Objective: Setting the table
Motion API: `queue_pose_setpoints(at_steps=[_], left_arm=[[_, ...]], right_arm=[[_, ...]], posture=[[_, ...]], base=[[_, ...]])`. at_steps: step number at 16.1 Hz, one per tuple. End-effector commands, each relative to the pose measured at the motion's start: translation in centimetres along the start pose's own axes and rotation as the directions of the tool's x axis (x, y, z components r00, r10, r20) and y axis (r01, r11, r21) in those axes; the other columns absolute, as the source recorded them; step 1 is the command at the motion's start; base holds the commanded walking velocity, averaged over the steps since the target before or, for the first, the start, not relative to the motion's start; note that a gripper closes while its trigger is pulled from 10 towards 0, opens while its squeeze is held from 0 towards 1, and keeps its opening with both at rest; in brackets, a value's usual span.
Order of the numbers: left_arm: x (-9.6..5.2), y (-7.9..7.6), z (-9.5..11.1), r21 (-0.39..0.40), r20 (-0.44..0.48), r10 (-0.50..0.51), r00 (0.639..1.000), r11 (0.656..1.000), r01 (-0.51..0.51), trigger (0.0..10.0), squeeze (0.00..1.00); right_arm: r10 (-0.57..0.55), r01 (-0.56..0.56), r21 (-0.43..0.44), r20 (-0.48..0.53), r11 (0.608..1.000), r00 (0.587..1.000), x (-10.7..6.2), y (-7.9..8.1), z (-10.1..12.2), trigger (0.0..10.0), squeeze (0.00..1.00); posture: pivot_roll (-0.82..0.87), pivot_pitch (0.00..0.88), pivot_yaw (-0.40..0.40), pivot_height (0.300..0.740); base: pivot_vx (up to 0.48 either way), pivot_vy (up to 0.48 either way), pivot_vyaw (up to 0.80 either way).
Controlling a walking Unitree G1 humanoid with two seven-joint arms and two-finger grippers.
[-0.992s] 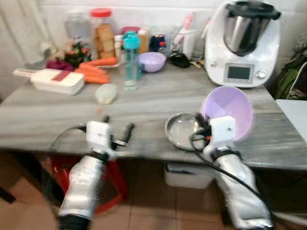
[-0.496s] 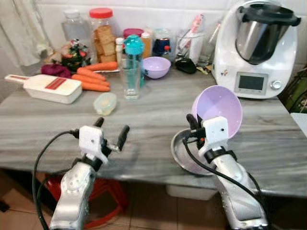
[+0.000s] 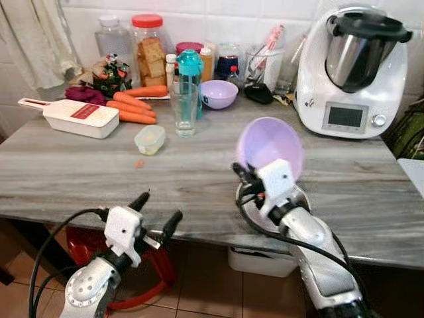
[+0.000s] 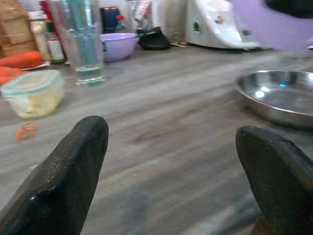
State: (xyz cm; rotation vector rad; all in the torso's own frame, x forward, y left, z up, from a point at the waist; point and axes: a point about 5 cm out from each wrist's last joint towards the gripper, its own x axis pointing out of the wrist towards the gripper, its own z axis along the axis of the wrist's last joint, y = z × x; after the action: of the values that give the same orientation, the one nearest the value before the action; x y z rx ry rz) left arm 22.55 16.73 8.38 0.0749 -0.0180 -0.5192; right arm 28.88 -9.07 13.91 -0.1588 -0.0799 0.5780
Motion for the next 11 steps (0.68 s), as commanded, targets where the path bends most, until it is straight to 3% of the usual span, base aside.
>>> queue_pose_setpoints(at_steps=[1, 11], left_arm=[[0.1, -0.2, 0.4, 0.016, 0.006, -0.022, 1.0, 1.0, 0.022, 10.0, 0.0], [0.1, -0.7, 0.2, 0.002, 0.008, -0.037, 0.999, 0.999, 0.037, 10.0, 0.0]], right_arm=[[0.044, -0.044, -0.005, -0.027, 0.999, 0.999, 0.7, 0.4, -0.2, 10.0, 0.0], [0.29, -0.29, 0.005, -0.092, 0.957, 0.953, 4.1, 2.5, -1.2, 10.0, 0.0]], posture=[[0.0, 0.0, -0.04, 0.74], [0.01, 0.0, -0.048, 0.74]], base=[[0.0, 0.0, 0.0], [0.0, 0.0, 0.0]])
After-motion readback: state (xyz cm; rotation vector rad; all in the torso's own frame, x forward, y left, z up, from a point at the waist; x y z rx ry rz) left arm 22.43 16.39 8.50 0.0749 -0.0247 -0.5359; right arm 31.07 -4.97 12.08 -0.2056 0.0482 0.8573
